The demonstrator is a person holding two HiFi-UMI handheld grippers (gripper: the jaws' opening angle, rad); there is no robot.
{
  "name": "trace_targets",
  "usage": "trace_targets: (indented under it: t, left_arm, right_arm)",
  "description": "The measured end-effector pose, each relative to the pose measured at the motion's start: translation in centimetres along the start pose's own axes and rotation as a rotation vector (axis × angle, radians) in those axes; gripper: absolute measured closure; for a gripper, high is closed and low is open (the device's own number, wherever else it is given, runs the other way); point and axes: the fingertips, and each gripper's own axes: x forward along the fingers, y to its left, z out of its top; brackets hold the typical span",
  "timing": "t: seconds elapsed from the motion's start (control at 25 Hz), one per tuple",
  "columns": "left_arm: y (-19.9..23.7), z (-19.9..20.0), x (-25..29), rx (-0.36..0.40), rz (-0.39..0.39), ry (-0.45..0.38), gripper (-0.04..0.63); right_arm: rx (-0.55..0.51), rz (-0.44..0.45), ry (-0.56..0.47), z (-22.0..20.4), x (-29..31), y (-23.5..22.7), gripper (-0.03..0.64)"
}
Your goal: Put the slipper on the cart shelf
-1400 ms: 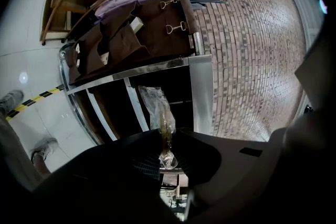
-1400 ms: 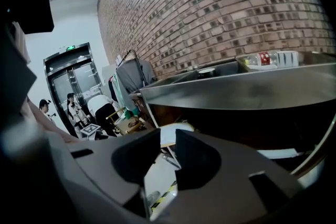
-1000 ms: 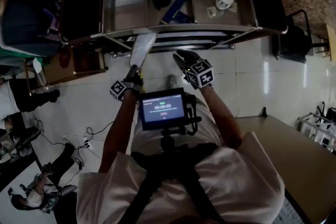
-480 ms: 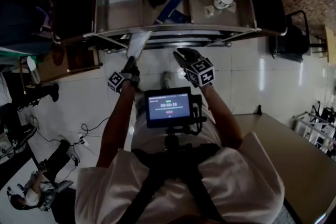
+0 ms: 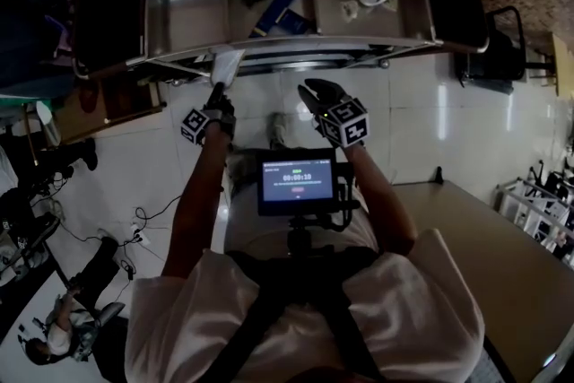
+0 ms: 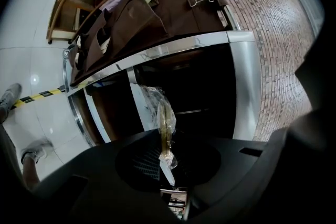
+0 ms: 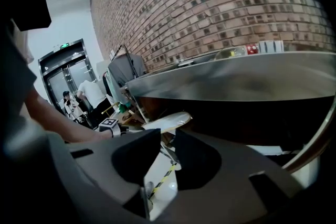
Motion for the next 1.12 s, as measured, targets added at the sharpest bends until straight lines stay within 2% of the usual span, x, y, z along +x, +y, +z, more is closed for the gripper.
trace_targets:
  t: [0.36,0.68,0.8,0.96,1.12]
  left_arm:
    - [1.4,1.4,2.7,0.003,0.021,-0.037,0.538]
    - [2.5,1.8,3.9,0.029,0.094,-0.028,0.531]
    - [2.5,2.2,4.3,0.059,0.113,-0.037,0.526]
    - [2.9,3.0,4.8,0.135,0.185,-0.045,0.498]
    - [2.8,3.5,5.5,0.146,0.210,-0.040,0.489]
  right_arm:
    - [0.013,-0.020,0.018,-1.1,0.1,-0.6,0.520]
    - [0.025,-0.019,0.028,-1.8,0.6,0.0,0.520]
    - [0.025,-0.019,0.021,-1.7,0.7,0.3,0.520]
    - [0.049,-0.020,0.058,-2.9,0.8,0.3,0.520]
    - [0.050,-0.025,0.044,-2.4,0.9,0.6,0.520]
